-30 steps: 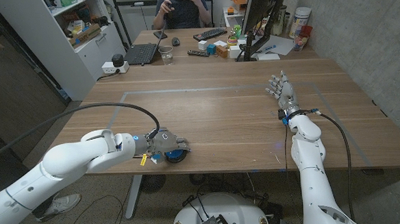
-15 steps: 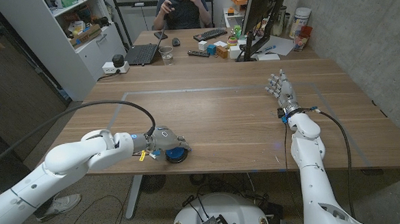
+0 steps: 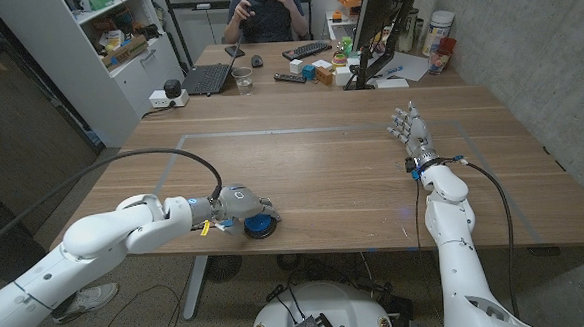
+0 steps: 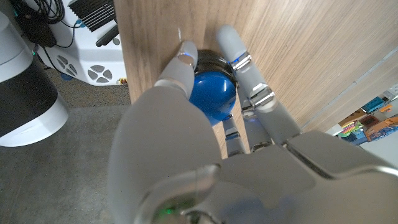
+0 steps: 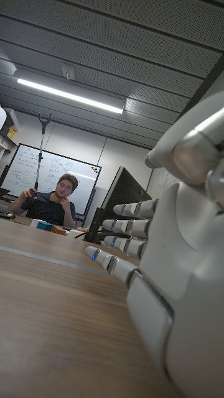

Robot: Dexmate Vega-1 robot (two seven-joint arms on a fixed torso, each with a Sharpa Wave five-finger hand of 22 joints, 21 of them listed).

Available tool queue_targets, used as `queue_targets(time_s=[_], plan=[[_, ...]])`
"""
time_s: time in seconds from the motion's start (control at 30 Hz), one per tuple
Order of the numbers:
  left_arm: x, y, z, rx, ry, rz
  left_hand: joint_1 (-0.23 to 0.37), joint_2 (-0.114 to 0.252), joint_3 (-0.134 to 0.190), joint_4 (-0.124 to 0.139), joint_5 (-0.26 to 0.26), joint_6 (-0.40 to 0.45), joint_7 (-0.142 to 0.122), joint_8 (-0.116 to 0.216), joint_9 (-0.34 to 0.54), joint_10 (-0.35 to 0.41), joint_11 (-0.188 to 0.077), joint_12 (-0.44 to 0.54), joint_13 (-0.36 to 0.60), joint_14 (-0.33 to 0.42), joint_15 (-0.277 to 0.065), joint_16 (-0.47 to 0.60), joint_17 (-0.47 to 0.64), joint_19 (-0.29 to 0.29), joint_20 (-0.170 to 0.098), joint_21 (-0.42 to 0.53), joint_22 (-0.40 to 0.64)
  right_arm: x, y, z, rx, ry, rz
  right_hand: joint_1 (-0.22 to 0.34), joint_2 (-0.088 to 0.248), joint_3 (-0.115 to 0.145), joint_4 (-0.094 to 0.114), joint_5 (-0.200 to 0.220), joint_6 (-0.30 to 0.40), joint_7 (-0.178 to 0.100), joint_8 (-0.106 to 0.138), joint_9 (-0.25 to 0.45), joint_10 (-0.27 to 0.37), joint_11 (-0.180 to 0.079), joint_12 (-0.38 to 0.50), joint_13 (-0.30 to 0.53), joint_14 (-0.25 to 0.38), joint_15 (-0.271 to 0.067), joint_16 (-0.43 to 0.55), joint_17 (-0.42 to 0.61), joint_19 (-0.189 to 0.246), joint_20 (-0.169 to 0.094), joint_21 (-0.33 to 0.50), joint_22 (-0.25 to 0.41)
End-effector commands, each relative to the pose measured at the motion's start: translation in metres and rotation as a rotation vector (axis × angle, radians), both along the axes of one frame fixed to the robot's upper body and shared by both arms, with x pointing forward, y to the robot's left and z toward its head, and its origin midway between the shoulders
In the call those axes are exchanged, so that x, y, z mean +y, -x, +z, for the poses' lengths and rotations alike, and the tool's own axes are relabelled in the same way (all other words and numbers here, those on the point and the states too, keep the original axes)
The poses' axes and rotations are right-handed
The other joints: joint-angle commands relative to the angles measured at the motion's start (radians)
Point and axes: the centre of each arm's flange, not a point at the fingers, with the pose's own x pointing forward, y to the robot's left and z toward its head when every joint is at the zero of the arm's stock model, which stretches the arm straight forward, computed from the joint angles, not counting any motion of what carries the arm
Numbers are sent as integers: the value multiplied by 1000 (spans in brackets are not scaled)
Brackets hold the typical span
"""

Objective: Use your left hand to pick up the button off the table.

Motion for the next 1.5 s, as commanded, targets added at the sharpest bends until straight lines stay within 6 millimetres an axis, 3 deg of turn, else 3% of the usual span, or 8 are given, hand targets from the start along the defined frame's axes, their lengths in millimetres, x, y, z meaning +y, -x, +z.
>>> queue_targets(time_s=[0.03,0.6,0.9,1.5], plan=[[1,5,15,16,62,2,62,89,24,47,-3,345,241,0,21,363,-44,117,168,199,-317,-16,-5,14,-4,9,2,1,0,1,-1,6,12,13,1,-4,-2,9,1,-6,6,3,5,6,4,5,9,0,3,2,4,1,0,5],[1,13,36,-22,80,6,43,92,31,54,-1,354,242,-6,19,362,-43,110,179,205,-321,-37,-8,16,-5,17,-2,0,-4,2,5,10,21,14,1,-7,-3,10,1,-10,6,3,4,4,3,5,8,0,2,2,4,1,-1,5],[4,22,60,-59,132,13,38,93,35,54,0,365,243,-6,19,368,-43,109,183,216,-322,-40,-6,19,-5,21,-2,0,-8,3,8,11,23,15,1,-8,-3,10,0,-10,6,3,4,5,3,5,7,1,1,2,4,0,-1,5],[3,31,85,-125,177,3,17,93,44,60,0,378,244,-11,18,377,-43,105,193,230,-319,-54,-6,26,-9,32,-1,-2,-17,6,12,11,32,15,0,-11,-4,10,-1,-9,6,3,4,5,2,5,7,2,0,2,-3,-1,-4,5]])
